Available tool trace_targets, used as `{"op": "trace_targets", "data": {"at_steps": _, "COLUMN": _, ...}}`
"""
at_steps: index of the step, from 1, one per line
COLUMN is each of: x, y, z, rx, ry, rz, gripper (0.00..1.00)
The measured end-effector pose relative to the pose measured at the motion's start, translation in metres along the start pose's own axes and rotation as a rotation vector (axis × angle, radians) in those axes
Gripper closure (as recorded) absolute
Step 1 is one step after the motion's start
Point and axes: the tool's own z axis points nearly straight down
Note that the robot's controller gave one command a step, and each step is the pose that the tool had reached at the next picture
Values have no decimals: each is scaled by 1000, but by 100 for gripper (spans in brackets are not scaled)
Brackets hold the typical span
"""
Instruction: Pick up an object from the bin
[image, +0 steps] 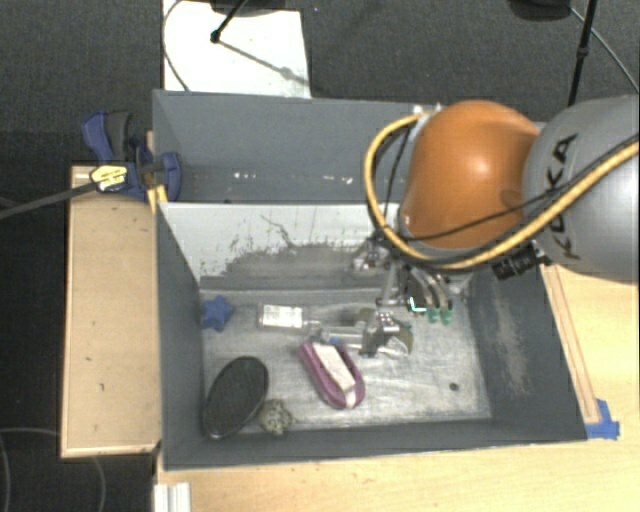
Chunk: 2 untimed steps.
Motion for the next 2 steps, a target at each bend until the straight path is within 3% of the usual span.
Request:
{"op": "trace_targets", "data": {"at_steps": 1, "x": -24, "y": -42, "z": 112, "rx": 1, "ry": -1, "rz": -284, "gripper": 0}}
{"op": "trace_targets", "data": {"at_steps": 2, "x": -64, "y": -79, "z": 160, "rx": 2, "ry": -7, "rz": -495, "gripper": 0}}
